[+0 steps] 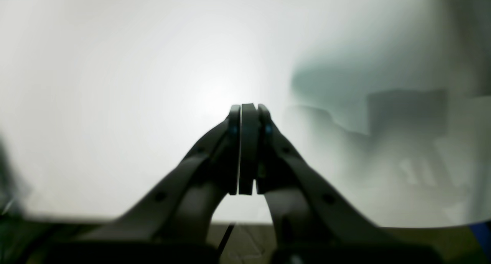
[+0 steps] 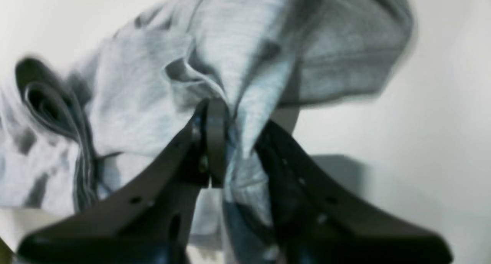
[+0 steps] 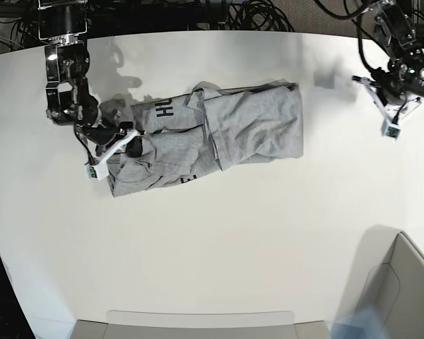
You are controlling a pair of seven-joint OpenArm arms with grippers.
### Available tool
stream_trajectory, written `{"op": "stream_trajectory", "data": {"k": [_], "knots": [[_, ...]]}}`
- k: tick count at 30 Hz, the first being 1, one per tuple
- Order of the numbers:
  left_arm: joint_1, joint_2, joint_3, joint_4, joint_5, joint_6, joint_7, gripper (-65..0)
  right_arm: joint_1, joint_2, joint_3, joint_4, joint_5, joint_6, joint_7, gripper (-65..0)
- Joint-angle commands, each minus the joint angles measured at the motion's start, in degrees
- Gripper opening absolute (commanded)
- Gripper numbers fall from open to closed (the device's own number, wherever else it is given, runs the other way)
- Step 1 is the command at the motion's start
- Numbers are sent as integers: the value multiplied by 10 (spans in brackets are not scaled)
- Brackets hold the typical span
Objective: Fold the T-shirt properly
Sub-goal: 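Lift the shirt end with the right gripper and fold it over the bundle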
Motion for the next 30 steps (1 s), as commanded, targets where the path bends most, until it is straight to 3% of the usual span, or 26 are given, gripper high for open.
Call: {"op": "stream_trajectory", "data": {"k": [1, 6, 13, 17, 21, 30], "knots": [[4, -20, -20, 9, 8, 0, -9, -650, 10, 1, -12, 32, -3, -5, 16, -650], [17, -29, -26, 9, 45, 0, -9, -650, 16, -3, -101, 95, -55, -52, 16, -650], [33, -28, -25, 8, 111, 0, -9, -650, 48, -11, -236, 135, -156, -168, 15, -650], [39, -28, -25, 8, 121, 0, -9, -650, 92, -20, -306, 135, -185, -213, -26, -650], [39, -28, -25, 8, 121, 0, -9, -650, 125, -45, -358, 135, -227, -223, -62, -650], [40, -27, -25, 5, 128, 0, -9, -650, 155, -135, -471, 122, -386, -220, -151, -650]]}}
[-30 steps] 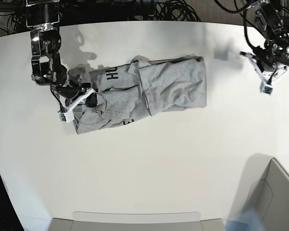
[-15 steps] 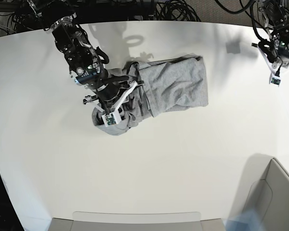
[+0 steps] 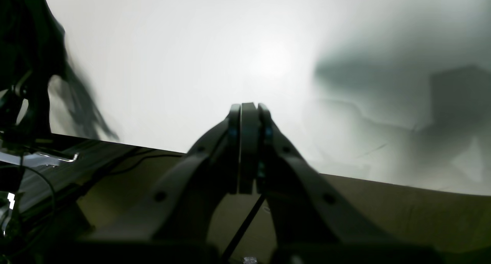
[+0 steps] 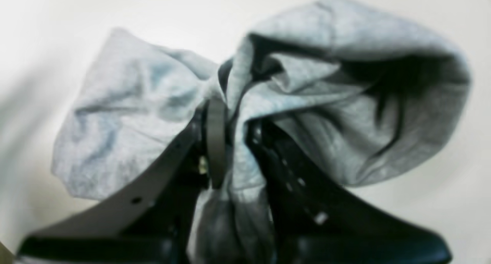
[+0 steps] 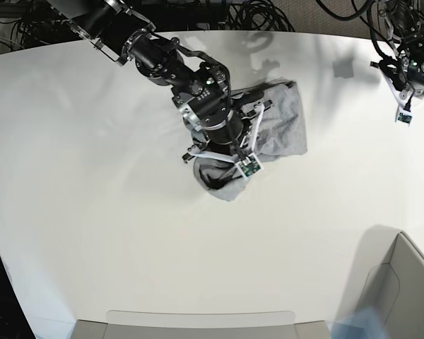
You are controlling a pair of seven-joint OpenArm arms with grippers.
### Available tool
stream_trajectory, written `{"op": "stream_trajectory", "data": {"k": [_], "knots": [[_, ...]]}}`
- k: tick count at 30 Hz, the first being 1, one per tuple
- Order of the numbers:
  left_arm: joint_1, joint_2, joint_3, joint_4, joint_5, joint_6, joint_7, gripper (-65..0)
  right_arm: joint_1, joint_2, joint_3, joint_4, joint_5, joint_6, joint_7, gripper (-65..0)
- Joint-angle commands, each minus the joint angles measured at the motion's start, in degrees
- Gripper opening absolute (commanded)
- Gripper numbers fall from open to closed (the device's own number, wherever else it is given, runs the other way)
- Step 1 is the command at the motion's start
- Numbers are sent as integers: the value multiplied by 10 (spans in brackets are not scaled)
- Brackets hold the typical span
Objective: Fold the T-shirt properly
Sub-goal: 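Lift the shirt end with the right gripper and fold it over the bundle, then press the folded bundle down with the right gripper, then release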
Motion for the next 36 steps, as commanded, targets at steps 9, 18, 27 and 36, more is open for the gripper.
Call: {"op": "stream_trajectory", "data": {"k": [9, 18, 27, 36], "knots": [[-1, -9, -2, 4, 7, 1, 2, -650, 17, -78, -52, -118, -71, -2, -1, -650], [-2, -9, -2, 4, 7, 1, 2, -650, 17, -100, -101, -139, -74, -2, 0, -650], [-3, -9, -1, 4, 7, 1, 2, -650, 23, -114, -146, -182, -75, -3, -2, -539], [-2, -9, 38, 4, 7, 1, 2, -650, 55, -121, -251, -157, -75, -3, -17, -364]]}}
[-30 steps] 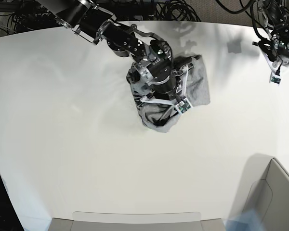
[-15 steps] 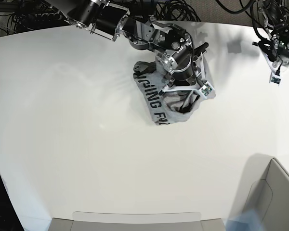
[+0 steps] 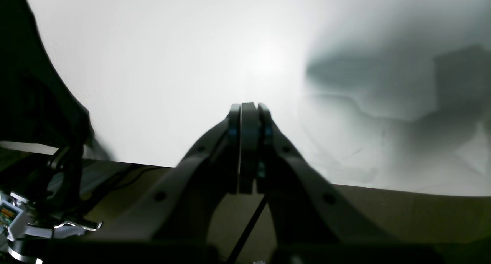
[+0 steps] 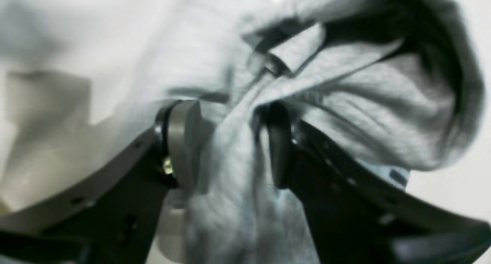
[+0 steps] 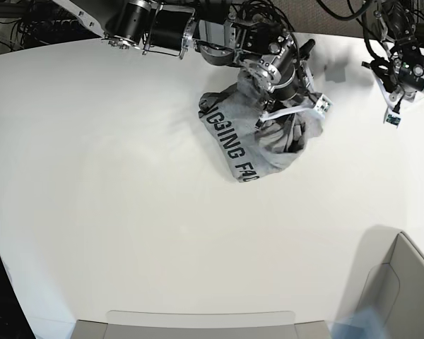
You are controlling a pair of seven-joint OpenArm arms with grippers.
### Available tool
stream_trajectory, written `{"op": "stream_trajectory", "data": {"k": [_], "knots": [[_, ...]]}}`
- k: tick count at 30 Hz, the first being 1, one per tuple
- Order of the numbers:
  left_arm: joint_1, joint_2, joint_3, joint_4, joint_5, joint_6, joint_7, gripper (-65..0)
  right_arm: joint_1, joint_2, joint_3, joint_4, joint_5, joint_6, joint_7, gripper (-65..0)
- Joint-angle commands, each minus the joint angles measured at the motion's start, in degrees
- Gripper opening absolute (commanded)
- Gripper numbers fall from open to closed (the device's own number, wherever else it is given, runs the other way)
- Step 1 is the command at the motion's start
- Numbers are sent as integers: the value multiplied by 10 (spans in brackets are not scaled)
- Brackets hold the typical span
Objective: Fold the T-shirt properly
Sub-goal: 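Press the folded bundle down with the right gripper, then release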
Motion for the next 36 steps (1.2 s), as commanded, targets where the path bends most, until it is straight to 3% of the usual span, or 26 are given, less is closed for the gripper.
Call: {"op": "stream_trajectory", "data": {"k": [1, 5, 10, 17, 20, 24, 29, 33, 36], "knots": [[-2, -9, -4, 7, 7, 1, 3, -650, 17, -15, -11, 15, -8, -2, 8, -364], [-2, -12, -7, -10, 7, 1, 3, -650, 24, -15, -51, 50, -8, -2, 38, -365], [-3, -14, -7, -61, 7, 1, 3, -650, 23, -10, -44, 117, -10, -4, 72, -365], [-4, -12, -8, -53, 8, 1, -21, -650, -19, 24, 112, 185, -96, 0, 72, -366], [-6, -8, -8, -8, 8, 1, -22, -650, -34, 55, 181, 195, -105, 1, 72, -366], [-39, 24, -7, 71, 7, 1, -22, -650, -62, 87, 270, 201, -104, 4, 76, -366], [-82, 70, 15, 78, 4, 1, -17, -650, -105, 92, 364, 202, -103, 103, 81, -428], [-76, 94, 109, 79, 4, 1, -14, -650, -148, 92, 451, 202, -37, 246, 149, -485], [-41, 128, 128, 80, 5, 1, -40, -650, -169, 91, 514, 200, 43, 333, 186, -508]]}}
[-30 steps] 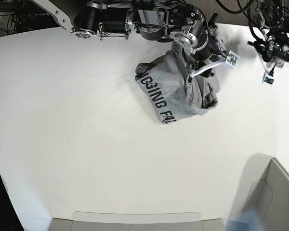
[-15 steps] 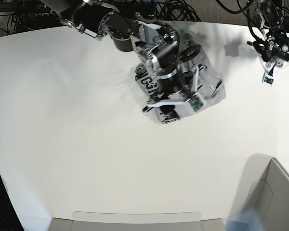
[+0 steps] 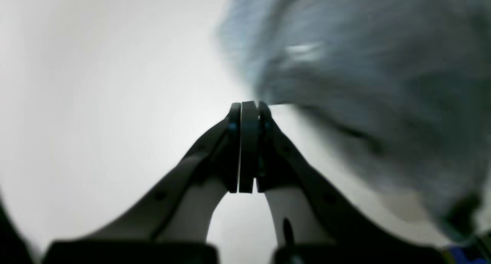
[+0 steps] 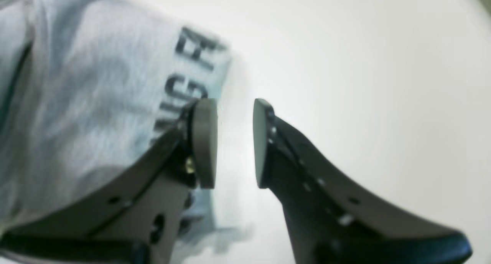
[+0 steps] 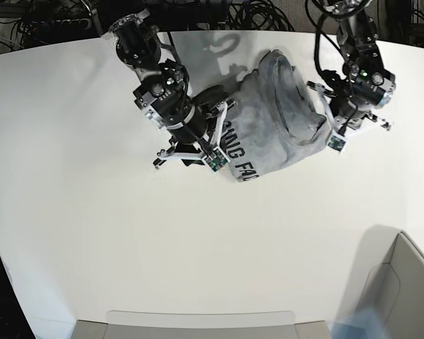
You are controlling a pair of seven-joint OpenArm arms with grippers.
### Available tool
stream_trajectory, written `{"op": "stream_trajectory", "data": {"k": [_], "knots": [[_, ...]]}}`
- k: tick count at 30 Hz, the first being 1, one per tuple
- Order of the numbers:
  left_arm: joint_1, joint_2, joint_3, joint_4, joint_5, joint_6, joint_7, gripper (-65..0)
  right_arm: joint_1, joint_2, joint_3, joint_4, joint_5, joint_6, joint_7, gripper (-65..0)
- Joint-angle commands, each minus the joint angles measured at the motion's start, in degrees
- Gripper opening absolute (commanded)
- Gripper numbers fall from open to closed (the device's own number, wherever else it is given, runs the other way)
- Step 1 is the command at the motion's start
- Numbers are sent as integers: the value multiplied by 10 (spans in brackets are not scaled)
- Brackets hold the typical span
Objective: Fold the T-shirt properly
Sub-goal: 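Press the folded bundle down with the right gripper, then release, then grasp opposite sides of the bundle with both grippers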
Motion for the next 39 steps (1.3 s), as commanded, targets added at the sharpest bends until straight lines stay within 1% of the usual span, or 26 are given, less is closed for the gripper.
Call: {"op": "stream_trajectory", "data": {"k": [1, 3, 4, 6, 9, 13, 15, 19, 21, 25, 29, 32, 33, 34, 36, 38, 39], "knots": [[15, 15, -3, 10, 9, 1, -19, -650, 8, -5, 13, 8, 23, 20, 24, -513], [21, 36, -3, 10, 9, 1, -53, -650, 5, -4, 33, 1, 66, 60, 24, -527], [23, 43, -2, 10, 9, 1, -64, -650, 6, -3, 37, -9, 82, 74, 24, -537], [31, 53, 1, 10, 8, 1, -75, -650, 11, 0, 39, -33, 108, 91, 26, -557], [31, 73, -2, 12, 8, 1, -82, -650, 17, 1, 39, -64, 129, 95, 27, -589], [33, 86, 1, 12, 7, 1, -119, -650, 28, 1, 39, -115, 157, 96, 27, -632], [44, 99, 1, 12, 7, 1, -136, -650, 33, 1, 39, -144, 166, 96, 27, -647], [50, 105, 1, 12, 7, 1, -176, -650, 49, -2, 39, -198, 166, 93, 28, -650], [50, 105, 1, 12, 6, 1, -177, -650, 56, -3, 40, -217, 166, 92, 28, -650], [49, 109, -4, 12, -36, 1, -181, -650, 69, -7, 41, -244, 166, 90, 28, -650], [43, 108, -6, 12, -50, 1, -181, -650, 78, -27, 56, -264, 163, 90, 25, -650], [29, 108, -6, 12, -50, 1, -181, -650, 86, -51, 94, -283, 161, 87, 24, -650], [25, 108, -8, 12, -50, 1, -181, -650, 91, -56, 101, -289, 161, 75, 25, -650], [22, 110, -22, 12, -51, 1, -181, -650, 94, -60, 106, -298, 161, 56, 26, -650], [-7, 113, -46, 12, -53, 1, -178, -650, 99, -61, 105, -311, 161, 27, 27, -650], [-42, 114, -74, 12, -54, 1, -162, -650, 105, -61, 88, -318, 161, 12, 27, -650], [-53, 114, -82, 12, -54, 1, -142, -650, 105, -61, 85, -321, 161, 7, 27, -650]]}}
